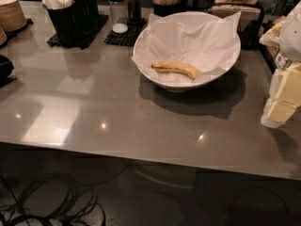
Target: Pick banana from white bowl
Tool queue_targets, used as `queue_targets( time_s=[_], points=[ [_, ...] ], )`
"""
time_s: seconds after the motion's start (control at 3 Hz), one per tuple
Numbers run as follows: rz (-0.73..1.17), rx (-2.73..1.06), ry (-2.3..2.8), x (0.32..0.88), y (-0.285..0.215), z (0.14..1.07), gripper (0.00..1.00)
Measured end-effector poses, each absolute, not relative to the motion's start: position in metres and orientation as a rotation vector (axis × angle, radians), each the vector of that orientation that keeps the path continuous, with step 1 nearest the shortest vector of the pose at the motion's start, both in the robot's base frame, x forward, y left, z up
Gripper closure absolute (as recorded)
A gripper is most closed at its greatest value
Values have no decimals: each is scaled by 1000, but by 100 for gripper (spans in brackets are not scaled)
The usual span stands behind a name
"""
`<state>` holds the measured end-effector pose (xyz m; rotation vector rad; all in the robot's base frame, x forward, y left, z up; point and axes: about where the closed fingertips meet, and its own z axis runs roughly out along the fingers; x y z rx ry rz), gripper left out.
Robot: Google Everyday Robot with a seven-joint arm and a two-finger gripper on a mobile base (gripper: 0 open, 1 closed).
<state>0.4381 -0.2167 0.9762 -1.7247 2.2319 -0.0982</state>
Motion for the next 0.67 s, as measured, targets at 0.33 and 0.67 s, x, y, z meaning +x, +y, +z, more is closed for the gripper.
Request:
queue_targets(
  time_s=[0.33,0.67],
  points=[
    [-101,-1722,2226,439,-216,977,0],
    [-62,-1742,2145,463,-205,985,0]
  ],
)
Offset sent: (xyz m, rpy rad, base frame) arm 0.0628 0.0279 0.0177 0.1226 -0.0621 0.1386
